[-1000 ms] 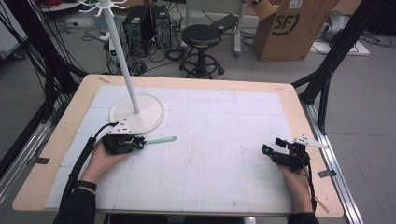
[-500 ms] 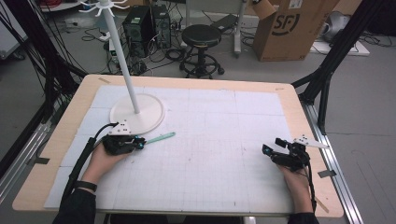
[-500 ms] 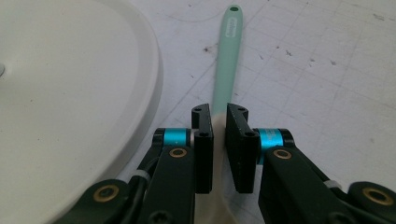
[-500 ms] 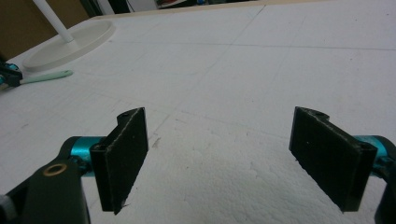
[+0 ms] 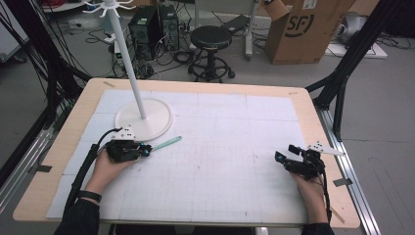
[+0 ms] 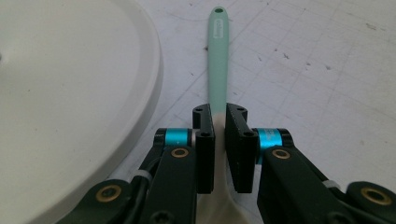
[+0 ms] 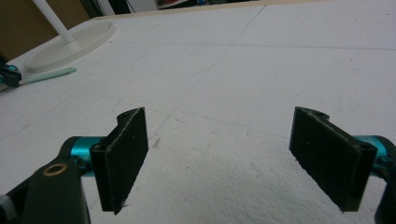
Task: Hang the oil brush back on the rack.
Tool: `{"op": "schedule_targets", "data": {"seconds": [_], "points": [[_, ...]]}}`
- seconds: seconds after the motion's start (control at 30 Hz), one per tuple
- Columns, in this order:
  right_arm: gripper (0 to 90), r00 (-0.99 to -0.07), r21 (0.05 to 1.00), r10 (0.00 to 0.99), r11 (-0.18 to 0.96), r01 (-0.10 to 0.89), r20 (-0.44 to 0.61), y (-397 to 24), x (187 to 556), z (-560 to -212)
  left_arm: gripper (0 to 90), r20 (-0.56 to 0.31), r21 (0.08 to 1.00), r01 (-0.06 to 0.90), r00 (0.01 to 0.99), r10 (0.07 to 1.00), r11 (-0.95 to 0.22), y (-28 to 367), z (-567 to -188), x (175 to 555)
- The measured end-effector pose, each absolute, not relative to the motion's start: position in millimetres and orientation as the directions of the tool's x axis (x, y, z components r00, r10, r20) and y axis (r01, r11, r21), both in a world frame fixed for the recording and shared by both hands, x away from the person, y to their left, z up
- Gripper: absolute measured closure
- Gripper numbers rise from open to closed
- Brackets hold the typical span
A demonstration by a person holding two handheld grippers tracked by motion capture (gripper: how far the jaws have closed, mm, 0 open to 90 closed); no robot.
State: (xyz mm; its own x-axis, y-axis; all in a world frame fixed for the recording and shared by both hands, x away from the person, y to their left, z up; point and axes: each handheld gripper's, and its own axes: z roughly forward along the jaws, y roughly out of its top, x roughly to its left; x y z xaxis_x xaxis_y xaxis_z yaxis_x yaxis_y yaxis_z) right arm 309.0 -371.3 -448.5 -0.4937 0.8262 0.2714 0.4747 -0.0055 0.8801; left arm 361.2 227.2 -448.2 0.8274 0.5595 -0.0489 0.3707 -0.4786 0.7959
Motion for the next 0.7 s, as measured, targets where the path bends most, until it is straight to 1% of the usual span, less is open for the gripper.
{"op": "schedule_targets", "data": {"seconds": [0.23, 0.37, 0.53, 0.63, 0.7], "points": [[18.8, -0.492, 0.880, 0.827, -0.007, 0.475, 0.272, -371.0, 308.9, -448.5, 82.6, -0.067, 0.835, 0.358, 0.820, 0.568, -0.419, 233.7, -435.3, 354.8], [18.8, -0.491, 0.879, 0.827, -0.007, 0.476, 0.273, -370.9, 308.8, -448.4, 82.5, -0.093, 0.863, 0.355, 0.811, 0.577, -0.360, 239.3, -423.8, 349.5], [18.8, -0.489, 0.876, 0.827, -0.010, 0.482, 0.278, -370.5, 308.4, -448.3, 82.5, -0.104, 0.880, 0.354, 0.793, 0.600, -0.315, 252.8, -408.1, 344.1], [18.8, -0.492, 0.880, 0.827, -0.007, 0.475, 0.272, -370.9, 308.8, -448.5, 82.5, -0.095, 0.887, 0.350, 0.776, 0.624, -0.300, 263.3, -397.8, 339.8], [18.7, -0.491, 0.880, 0.827, -0.008, 0.475, 0.272, -370.9, 308.9, -448.5, 82.5, -0.115, 0.898, 0.353, 0.765, 0.633, -0.263, 272.4, -389.3, 337.0]]}}
